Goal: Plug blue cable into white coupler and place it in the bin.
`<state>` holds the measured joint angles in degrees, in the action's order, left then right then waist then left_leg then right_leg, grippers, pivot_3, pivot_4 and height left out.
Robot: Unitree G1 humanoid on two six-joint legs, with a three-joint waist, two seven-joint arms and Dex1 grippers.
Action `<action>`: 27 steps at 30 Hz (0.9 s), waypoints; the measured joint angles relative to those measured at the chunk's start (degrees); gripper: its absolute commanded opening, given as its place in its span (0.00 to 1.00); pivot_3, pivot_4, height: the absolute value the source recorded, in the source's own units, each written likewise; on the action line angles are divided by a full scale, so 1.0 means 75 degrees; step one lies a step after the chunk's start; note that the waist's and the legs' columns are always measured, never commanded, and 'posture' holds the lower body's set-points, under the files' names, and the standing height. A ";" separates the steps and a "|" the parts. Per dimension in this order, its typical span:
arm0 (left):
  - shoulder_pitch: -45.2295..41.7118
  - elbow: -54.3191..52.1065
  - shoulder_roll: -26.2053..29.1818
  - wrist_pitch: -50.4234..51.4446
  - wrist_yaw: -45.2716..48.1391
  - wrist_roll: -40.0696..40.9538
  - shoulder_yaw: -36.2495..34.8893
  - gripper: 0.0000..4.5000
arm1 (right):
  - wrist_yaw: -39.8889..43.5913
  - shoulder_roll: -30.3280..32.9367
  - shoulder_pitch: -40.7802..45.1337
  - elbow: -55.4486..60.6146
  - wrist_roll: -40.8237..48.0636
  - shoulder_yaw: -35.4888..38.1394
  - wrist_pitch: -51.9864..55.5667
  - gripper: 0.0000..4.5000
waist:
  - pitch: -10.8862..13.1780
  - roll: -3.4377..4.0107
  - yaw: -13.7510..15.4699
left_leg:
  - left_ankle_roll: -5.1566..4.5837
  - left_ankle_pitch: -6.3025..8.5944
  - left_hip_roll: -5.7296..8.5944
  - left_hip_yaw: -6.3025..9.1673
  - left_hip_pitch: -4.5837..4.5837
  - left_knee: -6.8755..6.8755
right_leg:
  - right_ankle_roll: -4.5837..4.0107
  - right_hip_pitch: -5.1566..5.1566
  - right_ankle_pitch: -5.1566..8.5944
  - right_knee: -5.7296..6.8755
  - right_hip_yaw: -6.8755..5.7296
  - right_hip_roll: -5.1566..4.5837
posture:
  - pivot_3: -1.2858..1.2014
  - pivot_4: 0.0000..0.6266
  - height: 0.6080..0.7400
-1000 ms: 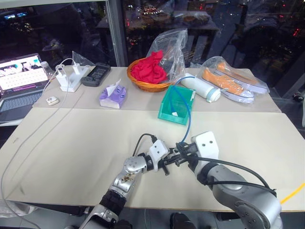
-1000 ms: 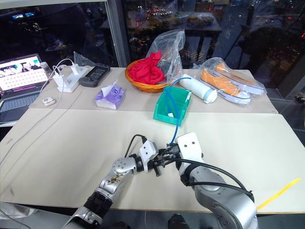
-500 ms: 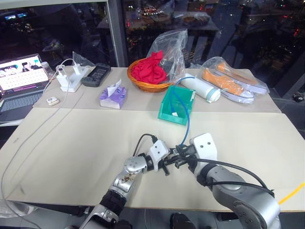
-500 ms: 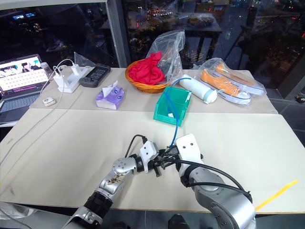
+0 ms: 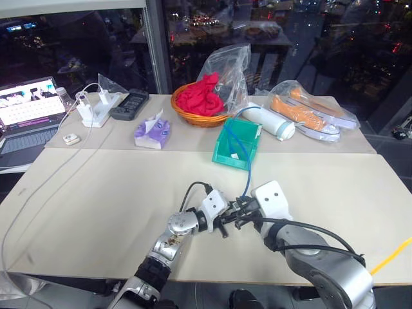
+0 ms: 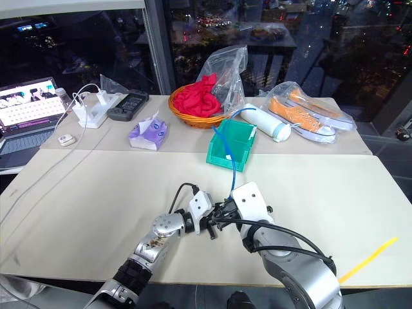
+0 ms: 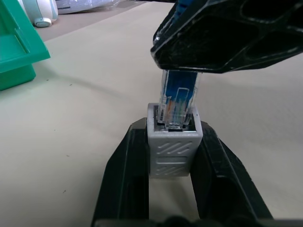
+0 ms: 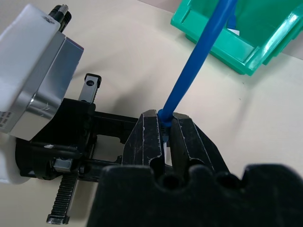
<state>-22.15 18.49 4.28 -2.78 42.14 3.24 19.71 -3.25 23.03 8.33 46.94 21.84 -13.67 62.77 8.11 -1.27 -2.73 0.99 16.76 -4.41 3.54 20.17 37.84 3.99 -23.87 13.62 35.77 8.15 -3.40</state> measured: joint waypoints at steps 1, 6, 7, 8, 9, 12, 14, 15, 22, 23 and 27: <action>0.0011 0.0000 0.0002 0.0028 -0.0014 -0.0010 0.0000 0.15 | 0.0047 0.0008 0.0014 -0.0040 -0.0073 -0.0066 -0.0020 0.00 | -0.0022 -0.0002 -0.0006 | -0.0003 0.0002 0.0000 0.0000 -0.0001 -0.0002 | -0.0001 0.0003 0.0002 0.0000 0.0000 0.0001 | 0.52 0.24 0.87; 0.0083 0.0000 0.0025 0.0086 -0.0059 -0.0096 -0.0037 0.15 | 0.0307 -0.0061 0.0128 -0.0266 -0.0269 -0.0200 -0.0028 0.00 | -0.0039 -0.0012 -0.0065 | -0.0048 0.0031 0.0000 0.0000 -0.0081 -0.0012 | -0.0008 0.0110 0.0062 0.0000 -0.0002 0.0002 | 0.52 0.24 0.87; 0.0096 0.0000 0.0036 0.0089 -0.0059 -0.0096 -0.0058 0.15 | 0.0390 -0.0089 0.0198 -0.0348 -0.0318 -0.0227 -0.0028 0.00 | -0.0043 -0.0014 -0.0088 | -0.0050 0.0032 0.0000 0.0000 -0.0093 -0.0016 | -0.0002 0.0118 0.0077 0.0001 -0.0002 0.0003 | 0.52 0.24 0.87; 0.0103 0.0000 0.0042 0.0094 -0.0059 -0.0097 -0.0070 0.15 | 0.0447 -0.0087 0.0249 -0.0397 -0.0351 -0.0254 -0.0028 0.00 | -0.0044 -0.0015 -0.0106 | -0.0049 0.0032 -0.0001 0.0000 -0.0106 -0.0019 | -0.0001 0.0129 0.0080 0.0001 -0.0002 0.0003 | 0.52 0.24 0.87; 0.0116 0.0000 0.0056 0.0097 -0.0060 -0.0101 -0.0080 0.15 | 0.0509 -0.0086 0.0286 -0.0441 -0.0392 -0.0294 -0.0029 0.00 | -0.0047 -0.0018 -0.0126 | -0.0049 0.0032 -0.0001 0.0000 -0.0117 -0.0025 | -0.0003 0.0142 0.0082 0.0001 -0.0002 0.0003 | 0.52 0.24 0.87; 0.0137 0.0000 0.0074 0.0149 -0.0064 -0.0112 -0.0116 0.15 | 0.0634 -0.0036 0.0438 -0.0573 -0.0598 -0.0498 -0.0029 0.00 | -0.0054 -0.0021 -0.0183 | -0.0050 0.0033 -0.0001 0.0001 -0.0151 -0.0036 | 0.0035 0.0177 0.0118 0.0000 -0.0001 0.0004 | 0.52 0.24 0.87; 0.0141 -0.0002 0.0074 0.0195 -0.0077 -0.0120 -0.0122 0.15 | 0.0746 -0.0007 0.0543 -0.0682 -0.0702 -0.0588 -0.0022 0.00 | -0.0057 -0.0025 -0.0193 | -0.0049 0.0033 -0.0001 0.0001 -0.0180 -0.0051 | 0.0037 0.0202 0.0132 -0.0001 0.0000 0.0004 | 0.52 0.24 0.87; 0.0159 -0.0006 0.0072 0.0238 -0.0090 -0.0121 -0.0137 0.15 | 0.0828 -0.0026 0.0609 -0.0901 -0.0788 -0.0775 0.0006 0.00 | -0.0062 -0.0036 -0.0196 | -0.0048 0.0032 -0.0001 0.0000 -0.0206 -0.0075 | 0.0034 0.0215 0.0139 -0.0004 0.0002 0.0004 | 0.52 0.24 0.87; 0.0273 -0.0006 0.0079 0.0326 -0.0210 -0.0129 -0.0240 0.15 | 0.0937 -0.0259 0.0784 -0.1241 -0.1125 -0.1033 0.0019 0.00 | -0.0139 -0.0069 -0.0256 | -0.0045 0.0032 0.0000 0.0004 -0.0265 -0.0129 | 0.0026 0.0231 0.0150 -0.0004 0.0016 0.0020 | 0.52 0.24 0.87; 0.0286 -0.0006 0.0094 0.0366 -0.0219 -0.0134 -0.0245 0.15 | 0.0937 -0.0345 0.0770 -0.1300 -0.1172 -0.1033 0.0019 0.00 | -0.0165 -0.0069 -0.0286 | -0.0045 0.0033 0.0000 0.0005 -0.0266 -0.0131 | 0.0025 0.0231 0.0150 -0.0004 0.0016 0.0020 | 0.52 0.24 0.87; 0.0337 -0.0007 0.0136 0.0428 -0.0235 -0.0160 -0.0246 0.15 | 0.0965 -0.0559 0.0656 -0.1435 -0.1306 -0.1009 -0.0046 0.00 | -0.0240 -0.0080 -0.0364 | -0.0039 0.0036 0.0000 0.0008 -0.0271 -0.0142 | 0.0017 0.0231 0.0164 -0.0004 0.0015 0.0020 | 0.52 0.24 0.87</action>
<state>-19.63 18.44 5.29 0.43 40.38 2.04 17.87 3.99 18.83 13.24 36.18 12.04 -21.24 62.42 6.31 -1.87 -5.46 0.70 17.03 -4.42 3.61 18.14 36.77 4.12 -22.14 14.85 35.74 8.26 -3.25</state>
